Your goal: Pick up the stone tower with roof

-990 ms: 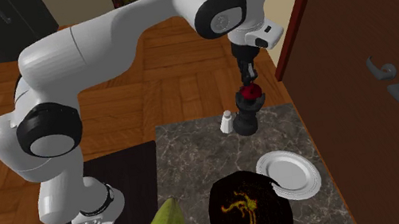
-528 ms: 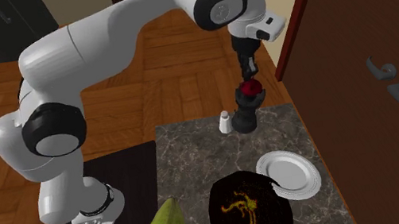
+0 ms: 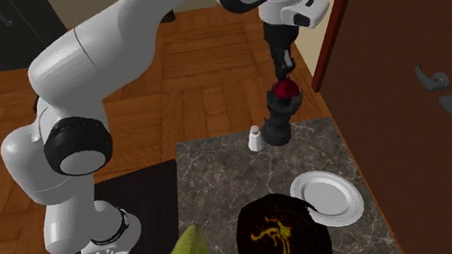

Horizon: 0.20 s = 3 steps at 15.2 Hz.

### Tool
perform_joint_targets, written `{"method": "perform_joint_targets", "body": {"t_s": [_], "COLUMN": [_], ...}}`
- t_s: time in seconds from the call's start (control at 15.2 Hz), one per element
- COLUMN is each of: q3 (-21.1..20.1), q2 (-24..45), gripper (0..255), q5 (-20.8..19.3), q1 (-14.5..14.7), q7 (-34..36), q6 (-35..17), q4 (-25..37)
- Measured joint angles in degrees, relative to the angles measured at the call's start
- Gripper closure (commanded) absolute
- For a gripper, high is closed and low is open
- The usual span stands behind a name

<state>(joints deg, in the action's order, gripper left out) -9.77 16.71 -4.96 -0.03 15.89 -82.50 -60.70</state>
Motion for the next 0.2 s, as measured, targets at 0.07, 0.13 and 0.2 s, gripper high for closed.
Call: {"method": "perform_joint_targets", "body": {"t_s": [0.07, 0.13, 0.2], "q3": [0.0, 0.0, 0.0], "q2": [0.9, 1.8, 2.3], "gripper": [255, 255, 255], "q5": [-0.2, -0.4, -0.5], "q1": [0.2, 0.4, 0.5], "q7": [0.0, 0.0, 0.0], "q6": [1.2, 2.8, 3.7], "q4": [2.1, 4.6, 6.0]}}
